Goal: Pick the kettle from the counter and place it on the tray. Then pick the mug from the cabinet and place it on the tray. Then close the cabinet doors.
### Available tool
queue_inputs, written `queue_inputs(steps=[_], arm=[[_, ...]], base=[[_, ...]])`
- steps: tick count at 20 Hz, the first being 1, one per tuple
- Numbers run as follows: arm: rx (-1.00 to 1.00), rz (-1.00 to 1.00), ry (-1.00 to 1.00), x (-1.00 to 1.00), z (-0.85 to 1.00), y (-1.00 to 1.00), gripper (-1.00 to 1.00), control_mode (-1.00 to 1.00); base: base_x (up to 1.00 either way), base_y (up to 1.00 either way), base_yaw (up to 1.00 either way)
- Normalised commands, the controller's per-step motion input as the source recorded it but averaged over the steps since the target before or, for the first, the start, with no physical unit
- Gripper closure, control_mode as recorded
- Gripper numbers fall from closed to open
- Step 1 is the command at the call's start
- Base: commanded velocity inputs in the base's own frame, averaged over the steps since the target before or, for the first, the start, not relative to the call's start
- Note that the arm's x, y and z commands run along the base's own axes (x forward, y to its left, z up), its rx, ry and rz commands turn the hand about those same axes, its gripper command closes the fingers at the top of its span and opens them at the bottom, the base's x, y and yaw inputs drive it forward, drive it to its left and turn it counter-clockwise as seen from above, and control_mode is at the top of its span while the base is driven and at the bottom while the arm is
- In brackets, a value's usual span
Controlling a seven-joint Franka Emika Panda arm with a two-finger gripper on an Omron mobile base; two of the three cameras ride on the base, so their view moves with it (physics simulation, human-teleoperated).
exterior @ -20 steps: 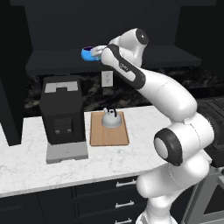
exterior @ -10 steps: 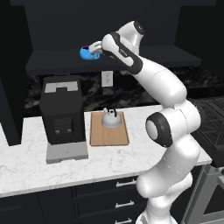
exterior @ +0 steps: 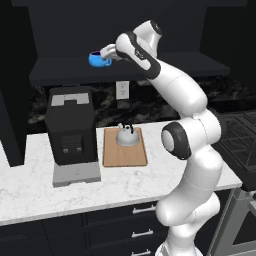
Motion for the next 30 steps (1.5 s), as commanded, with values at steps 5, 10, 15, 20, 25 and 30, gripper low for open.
queue_inputs(steps=[5,10,15,20,25,30], arm=[[0.00,0.00,-0.06,0.00,-0.04,0.07,-1.00,-1.00],[0.00,0.00,-0.12,-0.01,-0.09,0.01,-1.00,-1.00],[0.00,0.00,-0.05,-0.01,-0.19,0.00,-1.00,-1.00],[0.00,0.00,-0.01,0.00,-0.07,0.00,-1.00,-1.00],[0.00,0.00,0.00,0.02,0.00,0.01,-1.00,-1.00],[0.00,0.00,0.00,0.03,0.00,0.04,1.00,-1.00]], base=[[0.00,0.00,0.00],[0.00,0.00,0.00],[0.00,0.00,0.00],[0.00,0.00,0.00],[0.00,0.00,0.00],[0.00,0.00,0.00]])
